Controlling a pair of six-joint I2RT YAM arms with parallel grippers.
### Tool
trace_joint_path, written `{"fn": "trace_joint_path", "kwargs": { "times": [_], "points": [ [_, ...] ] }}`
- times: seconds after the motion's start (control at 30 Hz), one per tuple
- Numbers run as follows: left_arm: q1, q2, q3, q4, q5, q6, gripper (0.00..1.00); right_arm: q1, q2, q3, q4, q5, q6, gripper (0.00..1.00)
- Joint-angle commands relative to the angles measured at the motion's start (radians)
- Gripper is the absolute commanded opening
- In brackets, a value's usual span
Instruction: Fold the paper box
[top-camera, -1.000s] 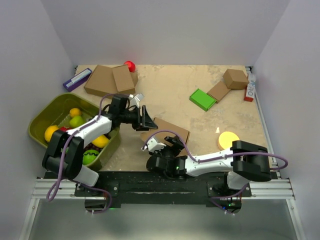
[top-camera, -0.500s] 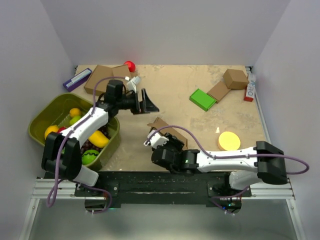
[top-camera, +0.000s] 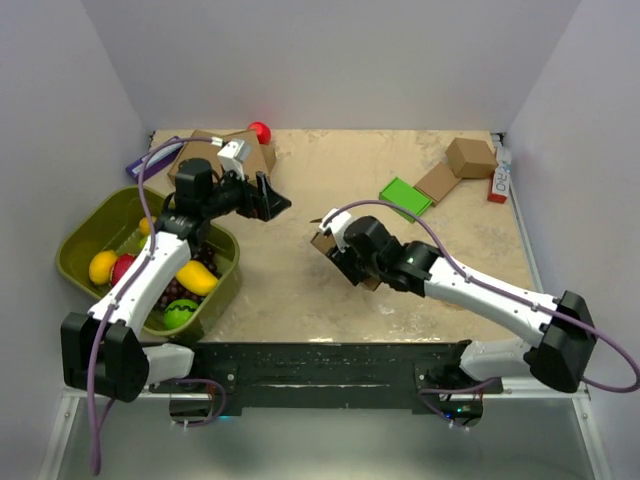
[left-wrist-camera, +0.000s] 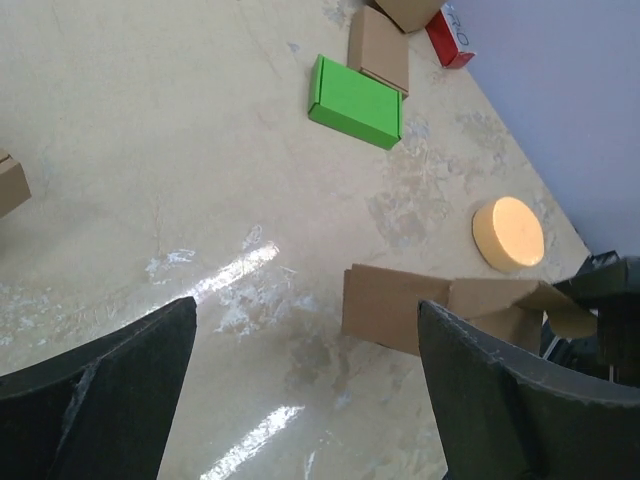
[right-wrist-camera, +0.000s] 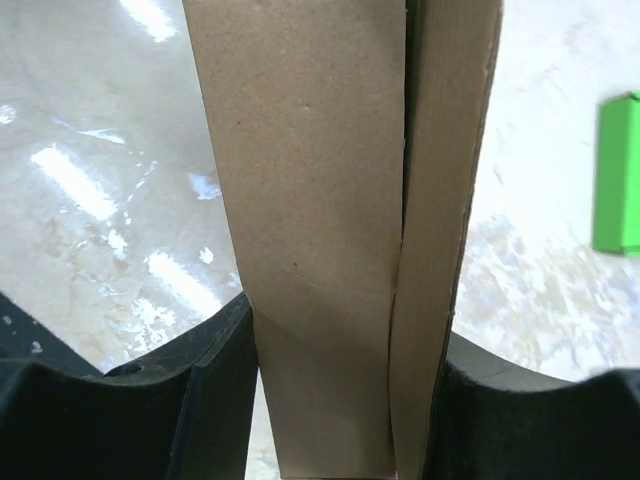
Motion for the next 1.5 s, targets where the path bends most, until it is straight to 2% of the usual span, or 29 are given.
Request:
{"fn": "trace_joint_path", "kwargs": {
  "times": [0.0, 0.17, 0.33, 0.43, 0.5, 0.57, 0.73, 0.83, 0.93, 1.0, 1.17, 1.3, 1.47],
  "points": [
    [-0.002, -0.06, -0.078, 0.127, 0.039, 0.143, 0.95, -0.097, 0.089, 0.101, -0.081, -0.282, -0.121, 0.47],
    [-0.002, -0.076, -0.111, 0.13, 0.051, 0.189, 0.95, -0.17, 0.215, 0.184, -0.144, -0.397, -0.186, 0.45],
    [-0.002, -0.054, -0.11, 0.114, 0.083, 0.215, 0.95, -0.214, 0.335, 0.25, -0.167, -0.422, -0.227, 0.45],
    [-0.004, -0.036, -0.111, 0.114, 0.131, 0.233, 0.96, -0.233, 0.333, 0.243, -0.14, -0.422, -0.219, 0.57],
    [-0.005, -0.018, -0.11, 0.122, 0.161, 0.238, 0.96, -0.24, 0.316, 0.239, -0.117, -0.424, -0.207, 0.74],
    [-0.019, -0.005, -0.105, 0.128, 0.197, 0.244, 0.97, -0.245, 0.29, 0.227, -0.098, -0.402, -0.196, 0.84],
    [-0.08, 0.038, -0.073, 0.055, 0.12, 0.316, 0.97, -0.245, 0.166, 0.184, -0.058, -0.28, -0.088, 0.94],
    [-0.109, 0.077, -0.038, 0.015, 0.056, 0.339, 0.97, -0.245, 0.06, 0.143, -0.037, -0.24, 0.009, 0.97],
    [-0.155, 0.117, -0.004, -0.025, -0.01, 0.393, 0.97, -0.245, -0.007, 0.108, -0.086, -0.177, 0.125, 0.99],
    [-0.182, 0.143, 0.008, -0.041, -0.065, 0.411, 0.96, -0.245, -0.036, 0.082, -0.147, -0.102, 0.245, 0.98],
    [-0.208, 0.154, 0.024, -0.034, -0.167, 0.405, 0.92, -0.24, -0.145, 0.003, -0.21, -0.091, 0.451, 0.89],
    [-0.209, 0.154, 0.001, -0.002, -0.124, 0.388, 0.91, -0.239, -0.216, -0.07, -0.212, -0.112, 0.554, 0.83],
    [-0.223, 0.193, 0.001, -0.004, -0.11, 0.376, 0.91, -0.24, -0.239, -0.109, -0.19, -0.086, 0.594, 0.73]
  ]
}}
